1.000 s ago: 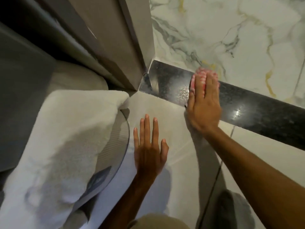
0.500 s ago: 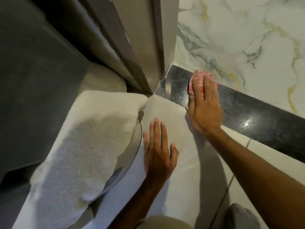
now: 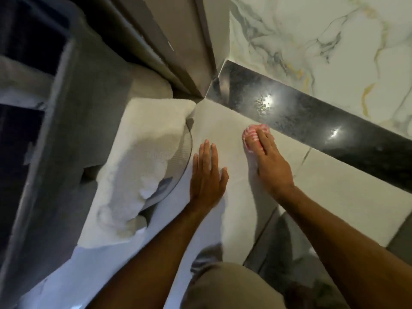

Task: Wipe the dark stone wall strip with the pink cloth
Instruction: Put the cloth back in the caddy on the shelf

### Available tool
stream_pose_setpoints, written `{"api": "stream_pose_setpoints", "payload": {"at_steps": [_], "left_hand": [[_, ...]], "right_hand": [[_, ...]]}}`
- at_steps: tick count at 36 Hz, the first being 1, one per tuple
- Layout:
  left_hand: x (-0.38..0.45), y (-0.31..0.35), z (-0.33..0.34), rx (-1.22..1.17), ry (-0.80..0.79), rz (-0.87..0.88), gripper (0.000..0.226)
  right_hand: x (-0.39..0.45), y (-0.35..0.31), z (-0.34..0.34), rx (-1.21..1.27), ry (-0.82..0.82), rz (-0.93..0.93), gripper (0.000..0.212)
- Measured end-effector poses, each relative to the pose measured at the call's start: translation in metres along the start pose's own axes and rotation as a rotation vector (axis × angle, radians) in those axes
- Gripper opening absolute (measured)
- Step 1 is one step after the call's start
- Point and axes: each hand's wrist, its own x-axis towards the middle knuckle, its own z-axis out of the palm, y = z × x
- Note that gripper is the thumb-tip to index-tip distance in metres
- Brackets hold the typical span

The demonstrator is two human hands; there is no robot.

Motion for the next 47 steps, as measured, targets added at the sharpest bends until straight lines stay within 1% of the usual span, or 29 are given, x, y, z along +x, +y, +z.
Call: {"api": "stream_pose_setpoints", "payload": {"at_steps": [2,4,5,7,8,9,12,13,15,16,18,19,21,23,25,27,29,30,32,34,35,36,37,39,41,42,43,45,47], "left_hand": [[-0.021,0.008,-0.039,0.005,-0.046,0.040,0.070],[-0.046,0.020,-0.083,-0.033,-0.041,0.077,0.072],[-0.059,0.026,-0.106,-0.059,-0.023,0.093,0.073],[-0.088,0.037,-0.148,-0.088,0.002,0.103,0.073],[-0.105,0.042,-0.168,-0.113,-0.003,0.100,0.070],[-0.123,0.046,-0.187,-0.142,-0.027,0.094,0.069],[-0.176,0.054,-0.245,-0.159,-0.159,0.098,0.076],[-0.193,0.054,-0.264,-0.169,-0.177,0.099,0.083],[-0.223,0.050,-0.298,-0.232,-0.119,0.104,0.096],[-0.238,0.045,-0.314,-0.290,-0.073,0.090,0.097],[-0.263,0.030,-0.347,-0.420,-0.048,0.004,0.098],[-0.272,0.019,-0.363,-0.447,-0.024,-0.038,0.091],[-0.283,-0.007,-0.391,-0.444,0.097,-0.099,0.074],[-0.282,-0.040,-0.416,-0.512,0.203,-0.225,0.065],[-0.268,-0.081,-0.432,-0.551,0.274,-0.298,0.058],[-0.249,-0.125,-0.441,-0.468,0.342,-0.330,0.059],[-0.228,-0.163,-0.445,-0.361,0.364,-0.328,0.061],[-0.218,-0.177,-0.445,-0.301,0.362,-0.291,0.062],[-0.196,-0.200,-0.442,-0.173,0.338,-0.152,0.063],[-0.174,-0.216,-0.435,-0.013,0.277,-0.003,0.067],[-0.164,-0.222,-0.430,0.052,0.266,0.066,0.069],[-0.153,-0.225,-0.425,0.083,0.277,0.128,0.069],[-0.143,-0.228,-0.418,0.098,0.298,0.177,0.070],[-0.127,-0.229,-0.403,0.132,0.303,0.255,0.069],[-0.116,-0.232,-0.384,0.157,0.273,0.297,0.068],[-0.113,-0.234,-0.375,0.174,0.282,0.302,0.067],[-0.110,-0.237,-0.366,0.188,0.312,0.294,0.066],[-0.110,-0.243,-0.349,0.202,0.436,0.274,0.062],[-0.110,-0.245,-0.341,0.235,0.630,0.300,0.055]], "right_hand": [[-0.034,0.007,-0.026,0.059,-0.101,0.158,0.064],[-0.070,0.008,-0.058,0.179,-0.168,0.326,0.058],[-0.090,0.005,-0.076,0.241,-0.174,0.394,0.059],[-0.125,-0.011,-0.112,0.347,-0.165,0.457,0.071],[-0.142,-0.022,-0.131,0.387,-0.160,0.459,0.079],[-0.159,-0.034,-0.150,0.423,-0.144,0.452,0.082],[-0.204,-0.081,-0.208,0.561,-0.059,0.438,0.061],[-0.219,-0.099,-0.226,0.595,-0.044,0.424,0.059],[-0.245,-0.138,-0.254,0.637,-0.043,0.370,0.060],[-0.257,-0.157,-0.263,0.647,-0.037,0.340,0.059],[-0.278,-0.197,-0.277,0.629,-0.014,0.291,0.058],[-0.286,-0.218,-0.281,0.626,-0.007,0.267,0.057],[-0.299,-0.264,-0.284,0.664,0.003,0.225,0.055],[-0.307,-0.311,-0.278,0.713,0.000,0.184,0.053],[-0.307,-0.355,-0.263,0.755,-0.024,0.138,0.052],[-0.299,-0.396,-0.240,0.757,-0.083,0.111,0.053],[-0.286,-0.432,-0.214,0.748,-0.142,0.135,0.052],[-0.279,-0.447,-0.201,0.746,-0.150,0.161,0.048],[-0.261,-0.470,-0.174,0.753,-0.128,0.240,0.034],[-0.242,-0.484,-0.148,0.750,-0.076,0.333,0.018],[-0.232,-0.490,-0.136,0.742,-0.047,0.370,0.014],[-0.221,-0.493,-0.124,0.723,-0.018,0.399,0.016],[-0.211,-0.496,-0.112,0.695,0.012,0.426,0.022],[-0.190,-0.496,-0.089,0.648,0.068,0.459,0.039],[-0.173,-0.493,-0.065,0.601,0.091,0.447,0.053],[-0.167,-0.492,-0.053,0.585,0.106,0.444,0.057],[-0.162,-0.491,-0.040,0.594,0.129,0.445,0.061],[-0.156,-0.489,-0.013,0.530,0.143,0.422,0.070],[-0.156,-0.486,0.007,0.393,0.107,0.401,0.072]]}}
